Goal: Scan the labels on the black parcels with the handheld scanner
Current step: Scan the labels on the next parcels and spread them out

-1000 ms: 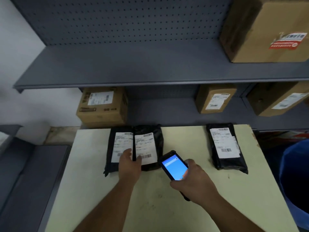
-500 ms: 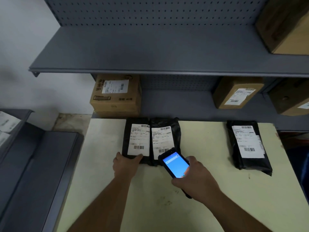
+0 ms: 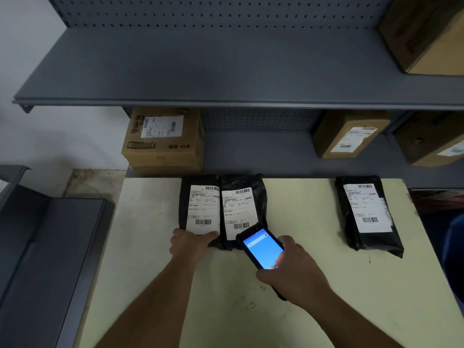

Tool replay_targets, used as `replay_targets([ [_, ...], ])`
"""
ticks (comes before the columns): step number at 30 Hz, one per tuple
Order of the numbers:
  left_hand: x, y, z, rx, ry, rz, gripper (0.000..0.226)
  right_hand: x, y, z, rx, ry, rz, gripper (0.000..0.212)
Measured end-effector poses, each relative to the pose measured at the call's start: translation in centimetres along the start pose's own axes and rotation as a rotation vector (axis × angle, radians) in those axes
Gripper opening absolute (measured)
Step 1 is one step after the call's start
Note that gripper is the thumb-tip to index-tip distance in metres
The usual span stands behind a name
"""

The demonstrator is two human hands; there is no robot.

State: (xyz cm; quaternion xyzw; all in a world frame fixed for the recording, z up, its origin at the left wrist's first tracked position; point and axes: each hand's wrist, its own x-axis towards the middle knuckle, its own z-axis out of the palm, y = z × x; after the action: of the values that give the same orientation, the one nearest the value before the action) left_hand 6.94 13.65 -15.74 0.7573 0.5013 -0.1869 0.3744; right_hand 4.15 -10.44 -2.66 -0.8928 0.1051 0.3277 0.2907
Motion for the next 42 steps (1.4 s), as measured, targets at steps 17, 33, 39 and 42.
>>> replay_targets([
  [17, -0.7, 0.2, -1.6, -0.195, -0.062, -0.024, 0.103, -0.4, 0.8, -1.0, -0.001, 0.022, -0.015, 0.067],
  [33, -1.6, -1.7, -6.6, -0.51, -0.28, 0.019, 0.035, -3.1, -1.0, -1.5, 0.01, 0.055, -0.098, 0.083],
  [39, -3.8, -1.3, -8.2, -0.708, -0.225, 0.128, 0.056, -4.7, -2.2, -2.0, 0.015, 0.07, -0.128, 0.085],
  [42, -4.4, -1.0, -8.4, -0.748, -0.235, 0.176, 0.069, -5.2, -2.8, -2.3, 0.001, 0.075, -0.128, 0.077],
])
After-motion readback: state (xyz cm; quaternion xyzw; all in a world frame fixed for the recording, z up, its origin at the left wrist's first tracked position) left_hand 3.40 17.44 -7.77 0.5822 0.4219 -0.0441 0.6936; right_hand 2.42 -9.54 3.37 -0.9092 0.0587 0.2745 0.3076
